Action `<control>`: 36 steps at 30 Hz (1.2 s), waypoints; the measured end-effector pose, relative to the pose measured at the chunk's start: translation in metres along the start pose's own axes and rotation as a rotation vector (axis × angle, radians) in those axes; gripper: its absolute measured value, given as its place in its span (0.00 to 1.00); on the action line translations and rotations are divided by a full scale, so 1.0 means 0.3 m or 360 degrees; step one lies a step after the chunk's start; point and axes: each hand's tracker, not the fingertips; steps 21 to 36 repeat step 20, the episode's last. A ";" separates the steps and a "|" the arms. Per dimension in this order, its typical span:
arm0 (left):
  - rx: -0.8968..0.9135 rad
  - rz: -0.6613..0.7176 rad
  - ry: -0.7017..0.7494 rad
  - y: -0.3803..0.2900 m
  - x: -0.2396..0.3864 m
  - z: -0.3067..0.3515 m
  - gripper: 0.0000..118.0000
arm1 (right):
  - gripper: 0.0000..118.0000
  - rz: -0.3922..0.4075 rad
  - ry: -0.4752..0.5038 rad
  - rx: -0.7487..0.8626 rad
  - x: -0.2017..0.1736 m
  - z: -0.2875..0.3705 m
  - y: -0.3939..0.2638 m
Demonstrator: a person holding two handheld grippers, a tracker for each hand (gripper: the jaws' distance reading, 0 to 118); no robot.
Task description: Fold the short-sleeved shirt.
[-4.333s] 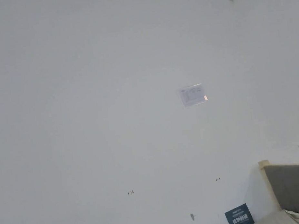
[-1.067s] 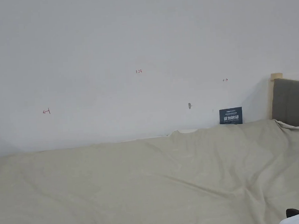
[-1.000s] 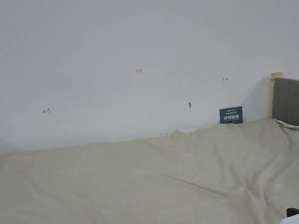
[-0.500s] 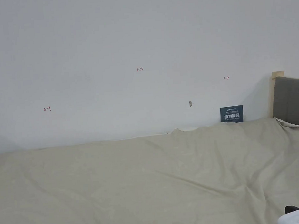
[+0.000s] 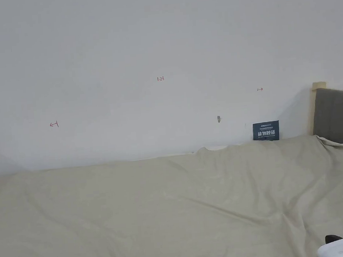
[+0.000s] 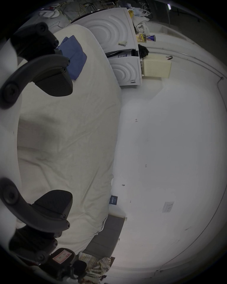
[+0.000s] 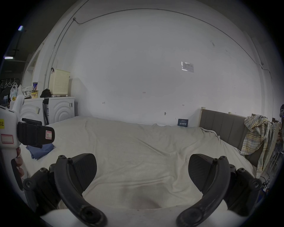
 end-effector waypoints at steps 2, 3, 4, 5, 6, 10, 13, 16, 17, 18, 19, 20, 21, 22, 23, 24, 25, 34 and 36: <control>0.0023 -0.0018 0.0005 -0.003 0.001 0.000 1.00 | 1.00 0.0005 0.0004 -0.0002 -0.003 0.000 -0.002; 0.0029 -0.0033 0.0009 -0.006 0.003 0.001 1.00 | 1.00 0.0007 0.0004 -0.0002 -0.004 0.001 -0.004; 0.0037 -0.0053 0.0023 -0.009 0.007 0.002 1.00 | 1.00 0.0007 0.0004 -0.0002 -0.005 0.001 -0.006; 0.0046 -0.0066 0.0041 -0.012 0.012 0.003 1.00 | 1.00 0.0004 0.0005 -0.0004 -0.005 0.001 -0.007; 0.0054 -0.0072 0.0052 -0.012 0.014 0.004 1.00 | 1.00 0.0001 0.0007 -0.0008 -0.005 0.001 -0.009; 0.0073 -0.0102 0.0071 -0.016 0.019 0.010 1.00 | 1.00 -0.0006 0.0008 -0.0020 -0.006 -0.001 -0.013; 0.0078 -0.0112 0.0070 -0.019 0.020 0.014 1.00 | 1.00 -0.0005 0.0007 -0.0019 -0.008 0.000 -0.013; 0.0068 -0.0137 0.0048 -0.020 0.021 0.016 1.00 | 1.00 -0.0007 0.0009 -0.0018 -0.009 0.002 -0.013; 0.0053 -0.0148 0.0037 -0.018 0.022 0.018 1.00 | 1.00 -0.0006 0.0008 -0.0021 -0.009 0.002 -0.013; -0.0004 -0.0180 0.0048 -0.012 0.024 0.021 1.00 | 1.00 -0.0005 0.0008 -0.0023 -0.009 0.003 -0.014; -0.0021 -0.0171 0.0055 -0.007 0.023 0.028 1.00 | 1.00 -0.0004 0.0010 -0.0024 -0.010 0.004 -0.014; -0.0010 -0.0133 0.0024 -0.008 0.014 0.037 1.00 | 1.00 -0.0003 0.0010 -0.0025 -0.010 0.006 -0.015; -0.0010 -0.0133 0.0024 -0.008 0.014 0.037 1.00 | 1.00 -0.0003 0.0010 -0.0025 -0.010 0.006 -0.015; -0.0010 -0.0133 0.0024 -0.008 0.014 0.037 1.00 | 1.00 -0.0003 0.0010 -0.0025 -0.010 0.006 -0.015; -0.0010 -0.0133 0.0024 -0.008 0.014 0.037 1.00 | 1.00 -0.0003 0.0010 -0.0025 -0.010 0.006 -0.015; -0.0010 -0.0133 0.0024 -0.008 0.014 0.037 1.00 | 1.00 -0.0003 0.0010 -0.0025 -0.010 0.006 -0.015; -0.0010 -0.0133 0.0024 -0.008 0.014 0.037 1.00 | 1.00 -0.0003 0.0010 -0.0025 -0.010 0.006 -0.015; -0.0010 -0.0133 0.0024 -0.008 0.014 0.037 1.00 | 1.00 -0.0003 0.0010 -0.0025 -0.010 0.006 -0.015; -0.0010 -0.0133 0.0024 -0.008 0.014 0.037 1.00 | 1.00 -0.0003 0.0010 -0.0025 -0.010 0.006 -0.015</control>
